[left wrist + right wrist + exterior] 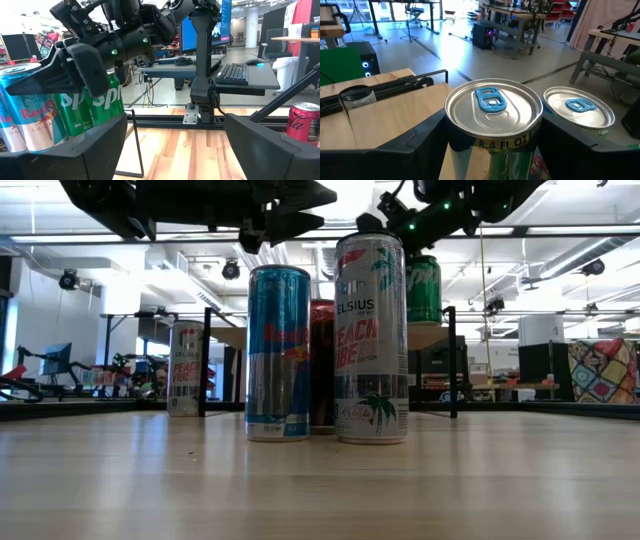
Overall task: Place canned beverage on shelf
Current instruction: Put the bottom blue soda can on the shelf aligned with the other blue soda can
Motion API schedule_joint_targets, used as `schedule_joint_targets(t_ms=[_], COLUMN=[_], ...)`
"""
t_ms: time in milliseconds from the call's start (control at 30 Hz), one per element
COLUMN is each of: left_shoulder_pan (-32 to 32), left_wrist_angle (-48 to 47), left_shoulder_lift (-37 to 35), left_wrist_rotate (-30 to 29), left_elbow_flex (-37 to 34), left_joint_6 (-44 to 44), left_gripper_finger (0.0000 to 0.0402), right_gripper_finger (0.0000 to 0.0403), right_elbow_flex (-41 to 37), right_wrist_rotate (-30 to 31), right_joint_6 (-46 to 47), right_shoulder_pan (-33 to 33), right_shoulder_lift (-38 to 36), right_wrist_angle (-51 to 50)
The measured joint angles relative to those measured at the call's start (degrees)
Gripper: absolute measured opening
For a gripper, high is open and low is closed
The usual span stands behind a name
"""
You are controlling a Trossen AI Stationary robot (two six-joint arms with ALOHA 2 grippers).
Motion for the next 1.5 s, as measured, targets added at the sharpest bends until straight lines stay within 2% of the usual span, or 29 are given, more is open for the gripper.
schedule_joint_targets(t_ms=[433, 600, 733, 933, 1133, 1300, 1500], left_shoulder_pan=[0.0, 0.1, 1.7, 8.4, 15.7, 19.2, 19.9], left_wrist_angle=[0.1, 0.2, 0.6, 2.2, -0.8, -10.4, -9.0], left_shoulder_lift=[0.0, 0.0, 1.1, 7.6, 16.1, 18.8, 19.2], left_wrist_rotate=[0.0, 0.0, 0.0, 0.1, 3.6, 3.6, 2.3], left_elbow_flex=[0.0, 0.0, 0.1, 2.0, 10.1, 15.9, 15.5], left_joint_6=[0.0, 0.5, 1.3, -0.7, -4.5, -8.9, -10.1], left_gripper_finger=[0.0319, 0.0319, 0.0318, 0.0297, 0.0261, 0.0211, 0.0135], right_gripper_finger=[0.0290, 0.0285, 0.0274, 0.0244, 0.0202, 0.0160, 0.0094], right_elbow_flex=[-0.1, 0.6, 2.0, -0.1, -8.9, -17.1, -22.7], right_wrist_rotate=[0.1, 0.1, -1.1, 0.5, 2.5, 9.2, 10.1], right_joint_6=[0.2, -2.3, -2.0, 2.0, 6.3, 8.9, 11.9], right_shoulder_pan=[0.0, 1.4, 4.8, 11.6, 18.0, 22.9, 25.2], right_shoulder_lift=[-2.7, -6.4, -11.5, -19.9, -29.2, -34.6, -38.3], right_wrist_angle=[-0.4, -0.7, -5.4, -17.5, -18.1, -18.3, -18.1])
